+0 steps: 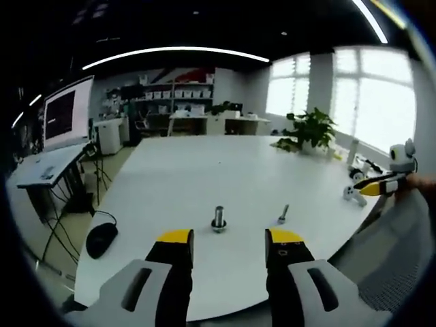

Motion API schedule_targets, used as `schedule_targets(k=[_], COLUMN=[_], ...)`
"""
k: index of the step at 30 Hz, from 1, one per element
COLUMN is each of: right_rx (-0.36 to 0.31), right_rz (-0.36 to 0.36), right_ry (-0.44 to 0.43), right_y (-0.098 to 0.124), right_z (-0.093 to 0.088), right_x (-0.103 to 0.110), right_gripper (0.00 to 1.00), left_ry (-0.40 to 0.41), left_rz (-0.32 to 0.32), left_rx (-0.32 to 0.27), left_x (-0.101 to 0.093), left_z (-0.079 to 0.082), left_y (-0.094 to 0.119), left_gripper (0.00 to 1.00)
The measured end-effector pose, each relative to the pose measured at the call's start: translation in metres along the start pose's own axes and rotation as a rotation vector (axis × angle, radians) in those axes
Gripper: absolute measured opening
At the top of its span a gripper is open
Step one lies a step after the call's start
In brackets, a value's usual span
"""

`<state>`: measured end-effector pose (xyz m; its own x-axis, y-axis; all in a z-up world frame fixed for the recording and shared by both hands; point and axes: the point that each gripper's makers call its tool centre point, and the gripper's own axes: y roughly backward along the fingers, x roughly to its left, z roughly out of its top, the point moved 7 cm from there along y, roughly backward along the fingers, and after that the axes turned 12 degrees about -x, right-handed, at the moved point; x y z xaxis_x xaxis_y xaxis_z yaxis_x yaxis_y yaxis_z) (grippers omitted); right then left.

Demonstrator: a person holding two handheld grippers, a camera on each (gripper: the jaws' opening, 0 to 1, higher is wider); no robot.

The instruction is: Place the washer onto the threaded stud by aligning its center hole with the stud, sliding it down to the base, and recovering from edge contact or off-axis alignment until the washer reaches the visible bottom stop.

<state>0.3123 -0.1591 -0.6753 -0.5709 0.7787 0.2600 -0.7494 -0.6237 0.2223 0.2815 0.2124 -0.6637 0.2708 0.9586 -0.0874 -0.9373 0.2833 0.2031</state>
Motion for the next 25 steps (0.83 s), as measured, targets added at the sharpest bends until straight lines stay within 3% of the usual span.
schedule_targets(k=[9, 13, 21, 25], right_rx=[-0.001, -0.069, -0.054, -0.059], right_rz=[-0.008, -0.021, -0.016, -0.011], right_ry=[-0.01, -0.032, -0.03, -0.04], right_y=[0.0005, 0.0023, 0.0016, 0.0015], right_z=[-0.0003, 0.0061, 0.0046, 0.0046], right_x=[-0.0007, -0.0021, -0.0017, -0.0015], right_gripper=[0.34, 0.33, 0.33, 0.32], left_ry=[-0.003, -0.029, -0.029, -0.045], left_rz=[-0.004, -0.001, -0.009, 0.001], left_rx=[0.012, -0.001, 0.018, -0.004], left_x=[0.0011, 0.0019, 0.0008, 0.0015], left_z=[-0.0013, 0.0006, -0.0016, 0.0014], left_y=[0.0001, 0.0007, 0.0009, 0.0023], left_gripper=[0.36, 0.3, 0.26, 0.21])
